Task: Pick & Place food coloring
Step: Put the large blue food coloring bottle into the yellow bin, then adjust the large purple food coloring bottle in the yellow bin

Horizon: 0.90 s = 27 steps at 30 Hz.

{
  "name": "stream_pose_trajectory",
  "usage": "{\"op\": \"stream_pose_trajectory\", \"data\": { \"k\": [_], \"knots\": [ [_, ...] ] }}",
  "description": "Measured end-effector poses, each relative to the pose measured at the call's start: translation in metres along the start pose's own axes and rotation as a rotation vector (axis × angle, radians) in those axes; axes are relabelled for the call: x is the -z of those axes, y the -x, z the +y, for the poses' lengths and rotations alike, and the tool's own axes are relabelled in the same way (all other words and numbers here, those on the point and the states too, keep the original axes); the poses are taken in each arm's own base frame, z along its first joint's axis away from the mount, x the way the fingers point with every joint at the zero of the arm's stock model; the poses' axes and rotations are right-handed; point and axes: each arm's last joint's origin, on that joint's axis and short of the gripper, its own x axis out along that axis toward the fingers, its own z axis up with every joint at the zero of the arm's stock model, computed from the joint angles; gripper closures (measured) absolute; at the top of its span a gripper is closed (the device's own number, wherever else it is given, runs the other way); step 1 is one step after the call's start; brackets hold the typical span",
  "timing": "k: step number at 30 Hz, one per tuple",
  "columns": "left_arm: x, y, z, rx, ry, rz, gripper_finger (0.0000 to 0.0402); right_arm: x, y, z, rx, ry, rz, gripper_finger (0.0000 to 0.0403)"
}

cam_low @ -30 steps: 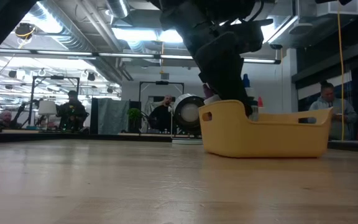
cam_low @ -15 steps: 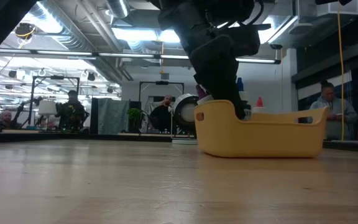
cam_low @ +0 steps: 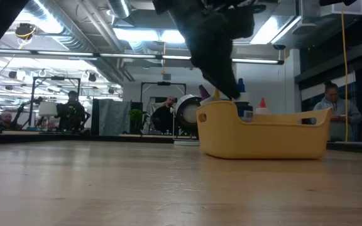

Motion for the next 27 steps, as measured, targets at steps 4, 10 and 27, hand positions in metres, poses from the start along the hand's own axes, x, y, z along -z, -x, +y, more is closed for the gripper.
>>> {"op": "stream_pose_trajectory", "data": {
  "k": [4, 10, 27],
  "knots": [
    [0.000, 0.014, 0.000, -0.003, 0.000, 0.007, 0.0223, 0.000, 0.000, 0.000, 0.001, 0.001, 0.001, 0.0293],
    [-0.001, 0.027, -0.002, -0.048, -0.014, 0.015, 0.0223, 0.000, 0.000, 0.000, 0.002, 0.004, 0.002, 0.0293],
    [0.011, 0.032, -0.016, -0.074, -0.031, 0.161, 0.0224, 0.001, 0.000, -0.001, 0.006, 0.013, 0.009, 0.0293]
  ]
}}
